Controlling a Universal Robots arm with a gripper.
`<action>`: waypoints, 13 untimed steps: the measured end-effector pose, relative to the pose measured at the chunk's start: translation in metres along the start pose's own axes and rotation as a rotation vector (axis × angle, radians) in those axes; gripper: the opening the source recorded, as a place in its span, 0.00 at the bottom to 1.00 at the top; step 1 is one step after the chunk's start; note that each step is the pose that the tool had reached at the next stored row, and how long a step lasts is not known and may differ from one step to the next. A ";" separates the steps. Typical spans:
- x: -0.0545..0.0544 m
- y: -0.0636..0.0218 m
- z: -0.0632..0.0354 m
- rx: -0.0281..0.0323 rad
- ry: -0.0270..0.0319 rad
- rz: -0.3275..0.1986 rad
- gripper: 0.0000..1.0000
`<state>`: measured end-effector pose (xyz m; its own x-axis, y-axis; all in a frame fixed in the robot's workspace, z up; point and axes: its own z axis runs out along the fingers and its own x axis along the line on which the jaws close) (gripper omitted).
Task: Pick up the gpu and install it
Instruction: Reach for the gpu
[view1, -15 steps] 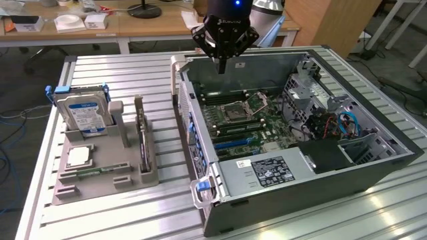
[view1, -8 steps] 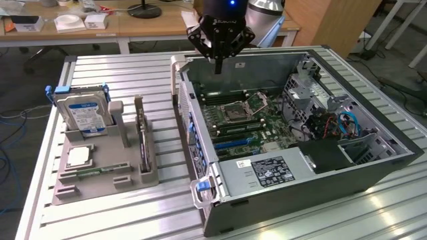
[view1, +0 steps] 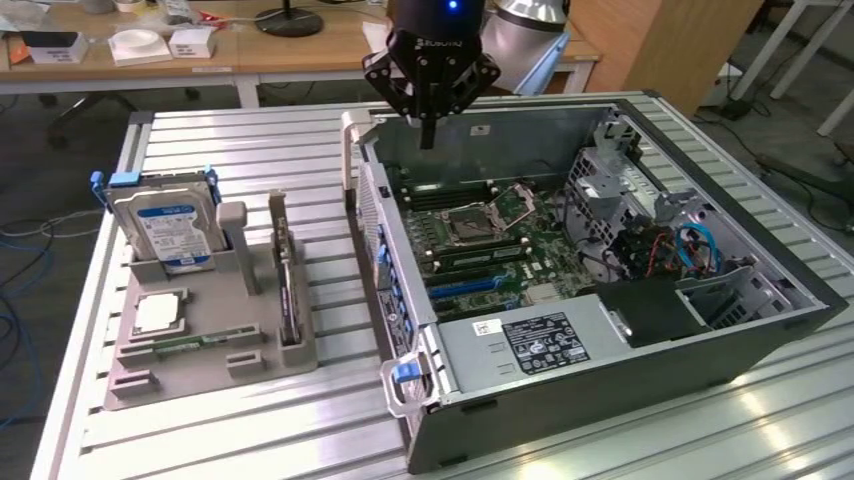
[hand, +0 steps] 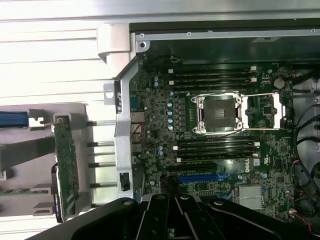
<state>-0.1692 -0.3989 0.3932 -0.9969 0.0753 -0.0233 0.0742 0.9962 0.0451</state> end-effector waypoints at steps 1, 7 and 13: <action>0.001 -0.0001 0.0000 0.0000 0.0000 0.000 0.10; 0.008 -0.0006 -0.0001 0.0000 0.0000 0.000 0.10; 0.015 -0.0011 -0.0003 0.0000 0.0000 0.000 0.10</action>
<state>-0.1842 -0.3988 0.3931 -0.9969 0.0753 -0.0233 0.0742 0.9962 0.0451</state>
